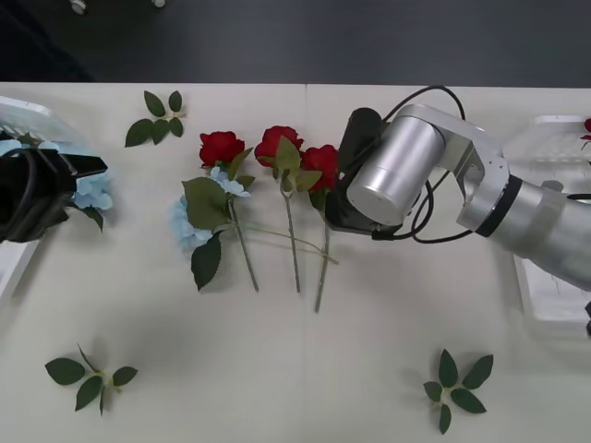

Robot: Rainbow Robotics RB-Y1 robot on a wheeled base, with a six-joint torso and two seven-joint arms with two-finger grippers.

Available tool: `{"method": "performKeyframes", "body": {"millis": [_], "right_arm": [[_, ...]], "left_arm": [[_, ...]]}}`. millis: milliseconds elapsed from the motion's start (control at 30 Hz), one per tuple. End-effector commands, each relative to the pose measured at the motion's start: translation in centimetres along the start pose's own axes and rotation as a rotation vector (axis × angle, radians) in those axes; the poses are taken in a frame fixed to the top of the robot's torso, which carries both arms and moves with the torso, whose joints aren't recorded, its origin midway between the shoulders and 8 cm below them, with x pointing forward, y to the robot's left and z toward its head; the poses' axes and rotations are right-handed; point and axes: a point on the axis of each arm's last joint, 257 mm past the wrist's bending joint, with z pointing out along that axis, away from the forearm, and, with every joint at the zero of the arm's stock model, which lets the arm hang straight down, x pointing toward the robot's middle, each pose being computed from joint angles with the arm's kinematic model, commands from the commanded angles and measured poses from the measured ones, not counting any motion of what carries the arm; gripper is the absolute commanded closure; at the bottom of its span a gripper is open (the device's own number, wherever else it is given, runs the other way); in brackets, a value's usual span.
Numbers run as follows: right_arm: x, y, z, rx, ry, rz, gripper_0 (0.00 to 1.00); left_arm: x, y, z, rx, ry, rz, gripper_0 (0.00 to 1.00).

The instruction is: Put the red flowers into the right box and the blue flowers into the left box

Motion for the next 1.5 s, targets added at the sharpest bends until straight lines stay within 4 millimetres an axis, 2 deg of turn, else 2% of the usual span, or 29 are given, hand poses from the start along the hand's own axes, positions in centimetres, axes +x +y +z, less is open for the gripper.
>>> {"method": "performKeyframes", "body": {"millis": [33,233,467,667,833,1100,1400,1500], "right_arm": [[-0.2,3.0,-0.4,-0.022,-0.017,-0.088,0.18],[0.0,4.2,0.0,-0.016,-0.016,-0.094,0.18],[-0.2,4.6,0.2,-0.008,-0.029,-0.103,0.18],[-0.9,4.7,1.5,0.016,-0.042,-0.083,0.18],[-1.4,4.9,2.6,-0.001,-0.049,-0.079,0.18],[-1.1,5.0,2.7,-0.015,-0.035,-0.108,0.18],[-0.4,4.4,3.3,-0.016,0.002,-0.129,0.18],[-0.4,4.4,3.7,-0.021,0.000,-0.135,0.18]], "left_arm": [[2.5,-2.5,0.5,0.035,-0.004,-0.102,0.00],[5.4,-5.3,1.8,0.048,0.005,-0.225,0.00],[7.8,-6.6,2.9,-0.063,0.029,-0.287,0.00],[9.7,-7.6,3.9,-0.148,0.033,-0.355,0.00],[10.5,-8.0,6.2,-0.196,0.016,-0.476,0.00],[11.9,-8.2,9.6,-0.258,0.019,-0.608,0.00],[13.6,-8.1,12.4,-0.302,0.036,-0.614,0.00],[14.2,-7.8,14.0,-0.308,0.046,-0.625,0.00]]}}
